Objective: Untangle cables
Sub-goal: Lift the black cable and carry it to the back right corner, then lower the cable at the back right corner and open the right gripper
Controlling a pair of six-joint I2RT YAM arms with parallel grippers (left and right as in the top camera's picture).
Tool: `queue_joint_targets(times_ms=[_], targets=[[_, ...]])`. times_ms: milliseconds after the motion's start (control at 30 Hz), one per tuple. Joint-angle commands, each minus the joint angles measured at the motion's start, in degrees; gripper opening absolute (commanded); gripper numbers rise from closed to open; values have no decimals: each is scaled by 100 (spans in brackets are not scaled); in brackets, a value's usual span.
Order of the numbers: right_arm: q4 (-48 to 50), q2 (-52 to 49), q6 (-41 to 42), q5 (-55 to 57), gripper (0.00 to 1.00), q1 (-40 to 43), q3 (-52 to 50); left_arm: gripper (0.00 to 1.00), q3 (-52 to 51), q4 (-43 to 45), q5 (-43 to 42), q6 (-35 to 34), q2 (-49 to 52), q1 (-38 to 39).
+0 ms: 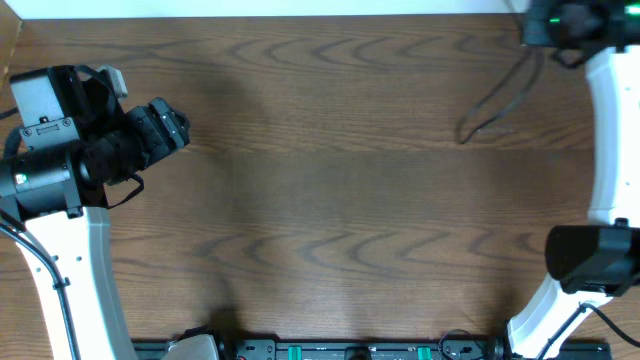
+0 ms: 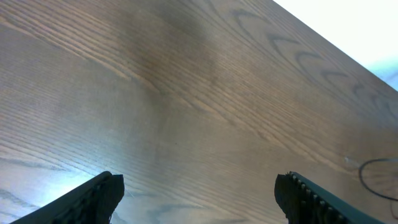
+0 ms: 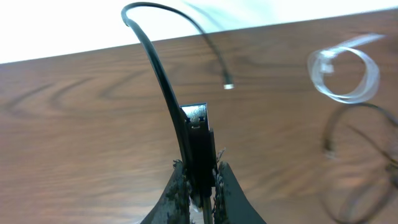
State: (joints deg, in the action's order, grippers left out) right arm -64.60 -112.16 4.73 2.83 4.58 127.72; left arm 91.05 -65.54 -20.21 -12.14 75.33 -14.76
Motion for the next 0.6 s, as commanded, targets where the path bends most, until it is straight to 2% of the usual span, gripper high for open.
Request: queue_joint_targets(times_ms=[0,267,467,567], targets=[[59,22,-120,175,1,476,68,84,-61,-2,59,52,28,11],[527,-136,-118,146,2,1325,37,84,-61,-2,57,52,28,11],[804,-422,-129,173,3,1491,35,84,-61,-2,57,52,28,11],[951,-601,-168,227,8,1552,33,84,-61,-2,57,52,28,11]])
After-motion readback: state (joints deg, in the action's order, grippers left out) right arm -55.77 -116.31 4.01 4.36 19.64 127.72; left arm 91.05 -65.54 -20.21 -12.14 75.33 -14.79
